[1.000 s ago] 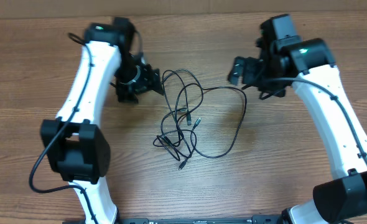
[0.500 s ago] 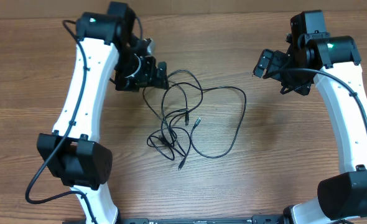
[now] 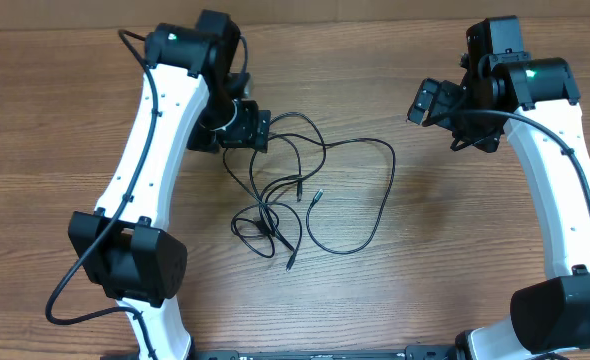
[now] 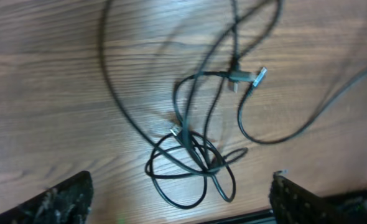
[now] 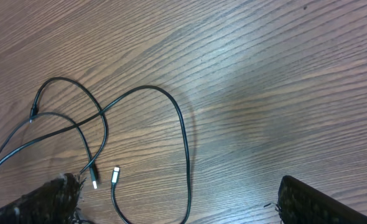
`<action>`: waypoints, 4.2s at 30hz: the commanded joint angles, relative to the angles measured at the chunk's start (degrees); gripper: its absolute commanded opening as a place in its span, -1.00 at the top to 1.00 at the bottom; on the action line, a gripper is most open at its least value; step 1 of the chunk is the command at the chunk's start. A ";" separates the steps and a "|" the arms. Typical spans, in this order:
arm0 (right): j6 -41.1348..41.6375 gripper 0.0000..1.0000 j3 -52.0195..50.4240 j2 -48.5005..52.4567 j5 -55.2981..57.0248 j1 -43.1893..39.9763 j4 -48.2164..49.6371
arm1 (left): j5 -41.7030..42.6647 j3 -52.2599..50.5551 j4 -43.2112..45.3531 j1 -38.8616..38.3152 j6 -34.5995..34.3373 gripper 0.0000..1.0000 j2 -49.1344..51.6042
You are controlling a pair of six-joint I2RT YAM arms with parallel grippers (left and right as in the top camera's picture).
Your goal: Untangle cables
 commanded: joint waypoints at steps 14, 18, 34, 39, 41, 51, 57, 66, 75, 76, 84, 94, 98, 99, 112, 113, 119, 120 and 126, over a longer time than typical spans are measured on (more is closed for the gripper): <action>0.04 -1.00 0.09 0.33 0.96 0.04 0.22 | 12.61 -3.76 -2.12 -0.72 16.85 -0.99 -0.85; 0.07 -1.00 0.09 0.33 0.96 0.04 0.22 | 7.08 -7.69 0.09 -1.29 12.24 -0.96 -0.81; 0.07 -1.00 0.09 0.33 0.96 0.04 0.22 | 16.52 -21.51 7.45 -4.00 21.53 -0.86 -0.76; 0.07 -1.00 0.09 0.33 0.96 0.04 0.22 | 16.13 -26.60 11.21 -4.07 19.63 -0.79 -0.74; 0.07 -1.00 0.09 0.33 0.96 0.04 0.22 | 15.74 -29.03 13.07 -4.07 18.34 -0.66 -0.72; 0.04 -1.00 0.09 0.33 0.96 0.04 0.22 | 9.42 -30.60 21.14 -4.04 6.62 0.07 -0.74; 0.07 -0.99 0.09 0.33 0.96 0.04 0.22 | 9.68 -28.89 23.56 -4.00 5.84 0.91 -0.74; 0.04 -1.00 0.09 0.33 0.96 0.04 0.22 | 9.46 0.15 9.99 -3.93 4.59 0.91 -0.98; 0.04 -1.00 0.09 0.33 0.96 0.04 0.22 | 8.39 31.71 8.24 -3.58 -5.97 0.92 -1.07; 0.04 -1.00 0.09 0.33 0.96 0.04 0.22 | 8.41 33.97 8.44 -3.50 -6.29 0.92 -1.07; 0.04 -1.00 0.09 0.33 0.96 0.04 0.22 | 9.90 48.39 14.99 -0.44 -15.21 0.91 -1.09; 0.07 -1.00 0.09 0.33 0.96 0.04 0.22 | 1.49 50.51 7.80 0.74 -13.25 0.92 -0.96; 0.07 -1.00 0.09 0.33 0.96 0.04 0.22 | -7.17 47.76 1.22 0.74 -13.64 0.91 -0.96; 0.07 -1.00 0.09 0.33 0.96 0.04 0.22 | -7.96 46.99 -0.04 0.74 -13.64 0.92 -0.96; 0.04 -1.00 0.09 0.33 0.96 0.04 0.22 | -4.87 29.00 -4.63 -1.01 -13.46 0.92 -0.96; 0.04 -1.00 0.09 0.33 0.96 0.04 0.22 | -4.63 26.99 -4.63 -1.01 -13.62 0.92 -0.96; 0.04 -1.00 0.09 0.33 0.96 0.04 0.22 | -4.55 15.96 -4.63 -1.01 -13.66 0.91 -0.96; 0.04 -1.00 0.09 0.33 0.96 0.04 0.22 | -4.55 14.84 -4.61 -0.98 -13.66 0.92 -0.96; 0.04 -1.00 0.09 0.33 0.96 0.04 0.22 | -6.45 6.16 -2.60 -0.98 -13.64 0.92 -0.94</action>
